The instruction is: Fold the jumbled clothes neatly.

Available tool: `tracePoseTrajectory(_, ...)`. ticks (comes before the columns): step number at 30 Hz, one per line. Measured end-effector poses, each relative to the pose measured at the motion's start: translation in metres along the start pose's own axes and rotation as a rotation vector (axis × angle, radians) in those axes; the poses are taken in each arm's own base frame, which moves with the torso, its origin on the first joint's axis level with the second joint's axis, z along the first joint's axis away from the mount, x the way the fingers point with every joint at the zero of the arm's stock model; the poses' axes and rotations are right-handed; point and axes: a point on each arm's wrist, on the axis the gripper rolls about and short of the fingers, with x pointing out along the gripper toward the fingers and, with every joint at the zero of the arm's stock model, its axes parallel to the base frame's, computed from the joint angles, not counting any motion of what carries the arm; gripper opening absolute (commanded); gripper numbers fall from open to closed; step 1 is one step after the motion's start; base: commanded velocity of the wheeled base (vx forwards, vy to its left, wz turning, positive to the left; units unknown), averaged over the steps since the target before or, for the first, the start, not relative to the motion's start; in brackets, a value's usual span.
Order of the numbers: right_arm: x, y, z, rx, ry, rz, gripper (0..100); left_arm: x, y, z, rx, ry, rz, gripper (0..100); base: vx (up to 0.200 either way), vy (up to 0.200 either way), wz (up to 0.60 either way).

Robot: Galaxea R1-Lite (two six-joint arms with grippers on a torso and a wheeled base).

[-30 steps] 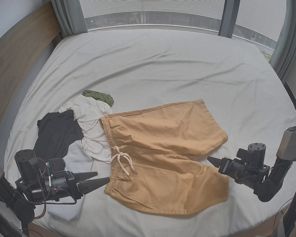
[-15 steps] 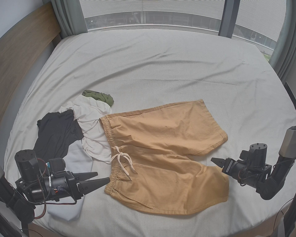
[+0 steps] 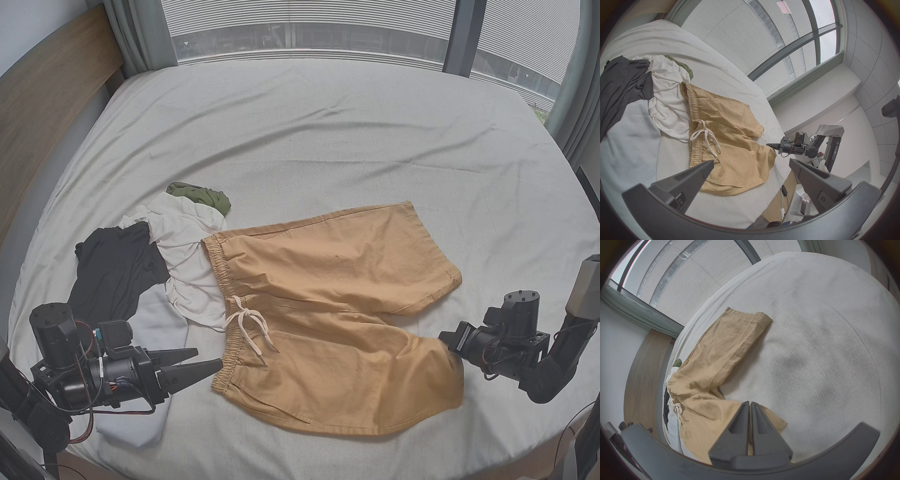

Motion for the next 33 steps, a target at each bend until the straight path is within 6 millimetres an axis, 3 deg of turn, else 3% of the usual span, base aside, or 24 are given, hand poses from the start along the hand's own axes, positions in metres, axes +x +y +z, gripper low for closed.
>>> tracePoseTrajectory(16,-0.023,0.002,0.029,-0.005,-0.060,-0.031,0,0.001,-0.001,-0.001,0.001,0.004,-0.006,100,0.000,0.000,0.00)
tracePoseTrajectory(17,-0.024,0.002,0.029,-0.006,-0.059,-0.031,100,0.001,-0.001,-0.001,0.002,0.004,-0.006,100,0.000,0.000,0.00)
tracePoseTrajectory(33,-0.024,0.010,0.010,-0.008,0.053,0.002,100,0.001,-0.001,-0.001,0.002,0.005,-0.007,100,0.000,0.000,0.00)
